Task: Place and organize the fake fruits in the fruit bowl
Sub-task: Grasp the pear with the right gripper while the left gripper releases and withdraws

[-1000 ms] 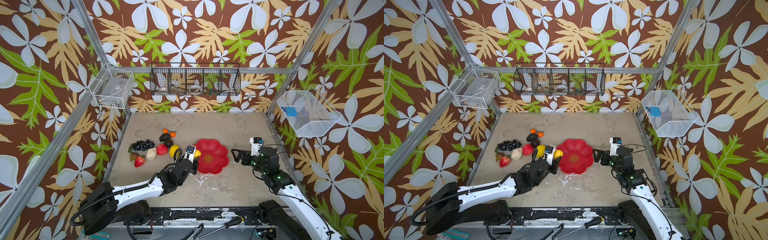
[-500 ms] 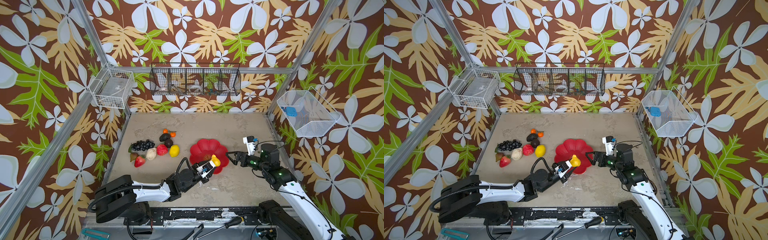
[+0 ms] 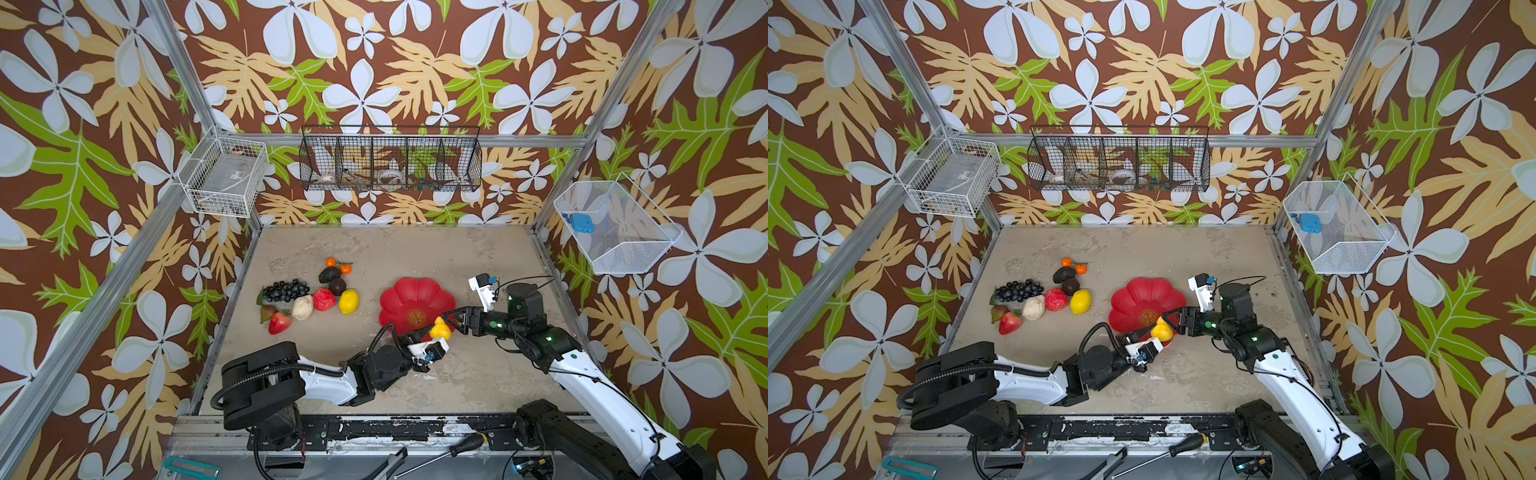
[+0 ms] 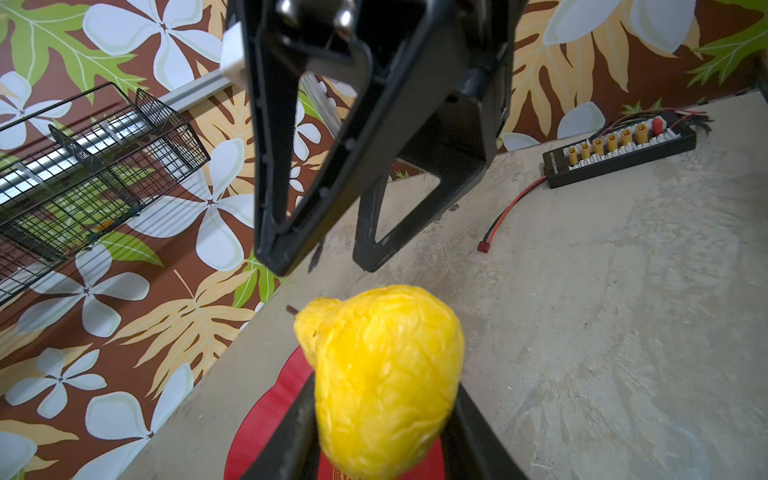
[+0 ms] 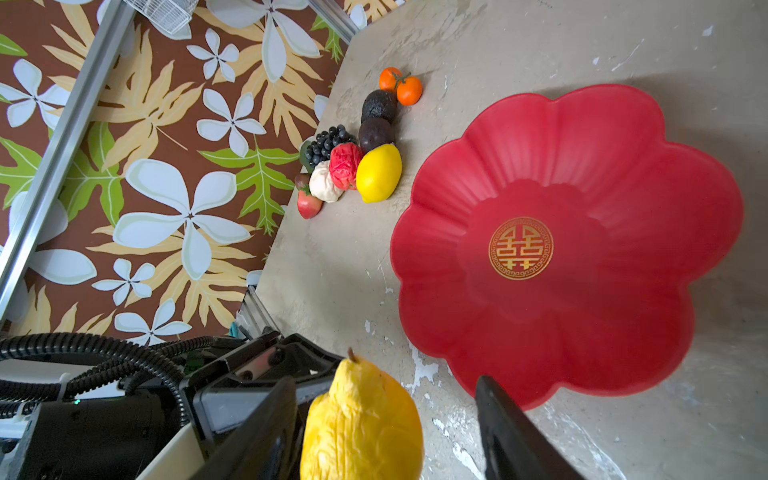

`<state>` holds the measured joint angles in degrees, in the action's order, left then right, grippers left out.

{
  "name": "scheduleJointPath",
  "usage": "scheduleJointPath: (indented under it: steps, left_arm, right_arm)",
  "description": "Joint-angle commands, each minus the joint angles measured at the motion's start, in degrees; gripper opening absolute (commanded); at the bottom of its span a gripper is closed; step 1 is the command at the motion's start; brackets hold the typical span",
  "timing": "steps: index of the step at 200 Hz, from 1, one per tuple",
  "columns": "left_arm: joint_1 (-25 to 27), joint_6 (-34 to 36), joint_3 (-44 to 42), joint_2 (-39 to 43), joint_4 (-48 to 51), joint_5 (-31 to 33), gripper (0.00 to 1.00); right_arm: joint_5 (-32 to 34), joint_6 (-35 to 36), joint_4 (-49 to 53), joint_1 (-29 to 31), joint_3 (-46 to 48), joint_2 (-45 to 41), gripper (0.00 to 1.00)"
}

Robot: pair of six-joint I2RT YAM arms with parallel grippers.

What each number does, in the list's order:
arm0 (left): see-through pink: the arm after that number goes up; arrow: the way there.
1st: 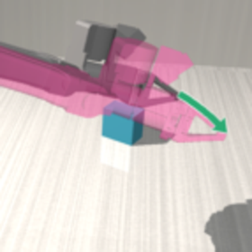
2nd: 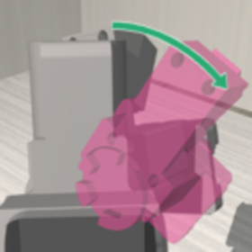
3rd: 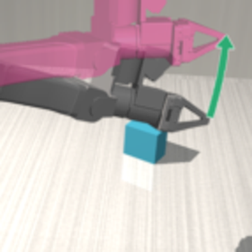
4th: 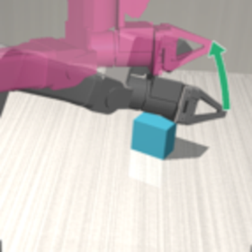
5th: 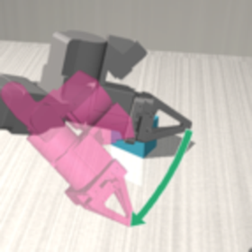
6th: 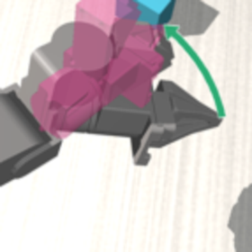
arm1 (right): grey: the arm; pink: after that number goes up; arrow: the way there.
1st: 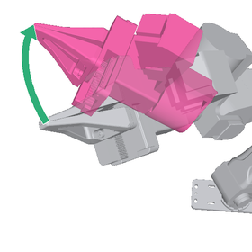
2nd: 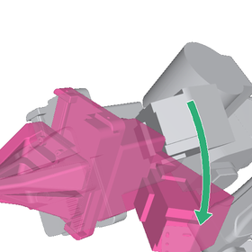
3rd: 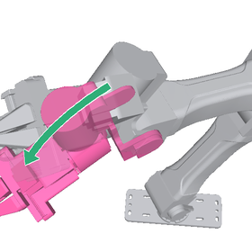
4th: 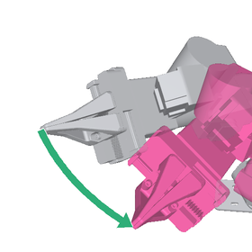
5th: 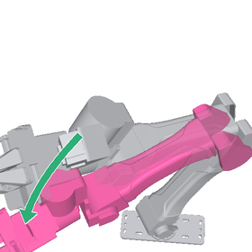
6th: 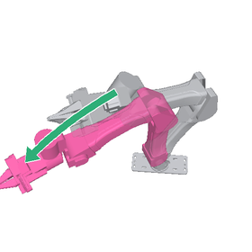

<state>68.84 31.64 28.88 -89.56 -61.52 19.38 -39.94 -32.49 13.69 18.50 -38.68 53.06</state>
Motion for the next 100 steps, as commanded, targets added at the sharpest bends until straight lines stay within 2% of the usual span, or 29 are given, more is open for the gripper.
scheduleJointPath:
  steps: [1,47,100]
  left_arm:
    - [0.29,1.06,0.55,-0.50,-2.47,0.14,0.40]
    - [0.59,1.41,1.13,-1.82,-2.43,0.14,0.40]
    - [0.88,1.54,1.35,-2.62,-2.52,0.05,0.41]
  right_arm:
    - [1.12,1.13,-0.88,0.71,0.14,0.76,0.64]
    - [0.93,1.05,-1.85,1.91,0.62,2.29,0.45]
    - [1.46,1.39,-1.81,3.12,0.35,3.17,0.32]
